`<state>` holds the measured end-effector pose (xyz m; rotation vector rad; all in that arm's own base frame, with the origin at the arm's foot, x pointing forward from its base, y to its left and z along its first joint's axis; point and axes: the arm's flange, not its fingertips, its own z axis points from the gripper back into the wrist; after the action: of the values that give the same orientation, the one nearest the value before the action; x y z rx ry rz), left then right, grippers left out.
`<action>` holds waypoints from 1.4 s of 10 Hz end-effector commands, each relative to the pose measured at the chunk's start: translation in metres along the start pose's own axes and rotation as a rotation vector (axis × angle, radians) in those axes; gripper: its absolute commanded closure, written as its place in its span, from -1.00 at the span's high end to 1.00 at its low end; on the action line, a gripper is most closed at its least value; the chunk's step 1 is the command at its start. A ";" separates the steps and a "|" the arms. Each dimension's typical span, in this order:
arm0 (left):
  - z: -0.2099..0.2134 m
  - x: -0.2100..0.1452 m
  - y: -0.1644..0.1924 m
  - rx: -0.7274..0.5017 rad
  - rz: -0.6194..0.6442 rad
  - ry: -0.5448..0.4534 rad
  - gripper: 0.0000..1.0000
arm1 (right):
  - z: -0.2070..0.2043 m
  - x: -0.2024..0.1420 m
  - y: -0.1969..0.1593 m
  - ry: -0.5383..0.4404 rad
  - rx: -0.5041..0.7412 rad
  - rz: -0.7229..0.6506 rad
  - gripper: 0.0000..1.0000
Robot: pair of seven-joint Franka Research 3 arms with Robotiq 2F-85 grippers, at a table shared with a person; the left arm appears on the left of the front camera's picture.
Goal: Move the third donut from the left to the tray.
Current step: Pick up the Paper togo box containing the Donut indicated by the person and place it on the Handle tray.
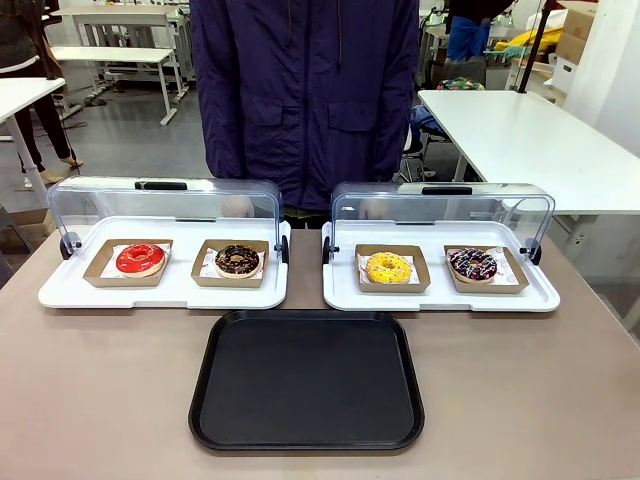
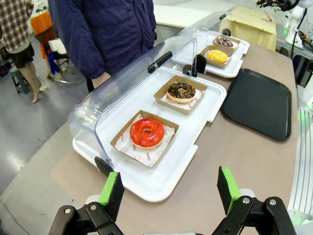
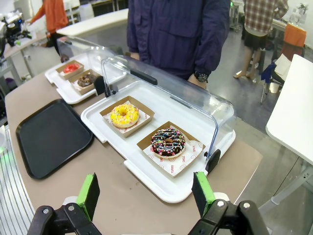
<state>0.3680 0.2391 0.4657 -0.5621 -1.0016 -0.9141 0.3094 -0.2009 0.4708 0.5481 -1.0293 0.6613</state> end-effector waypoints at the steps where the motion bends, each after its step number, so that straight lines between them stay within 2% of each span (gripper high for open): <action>1: 0.001 0.000 -0.001 -0.008 -0.007 0.005 1.00 | -0.001 0.001 -0.003 -0.025 -0.004 0.024 1.00; 14: 0.001 0.000 -0.001 -0.008 -0.007 0.005 1.00 | -0.001 0.001 -0.003 -0.025 -0.004 0.024 1.00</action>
<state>0.3680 0.2391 0.4657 -0.5621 -1.0016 -0.9141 0.3094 -0.2009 0.4707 0.5481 -1.0292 0.6614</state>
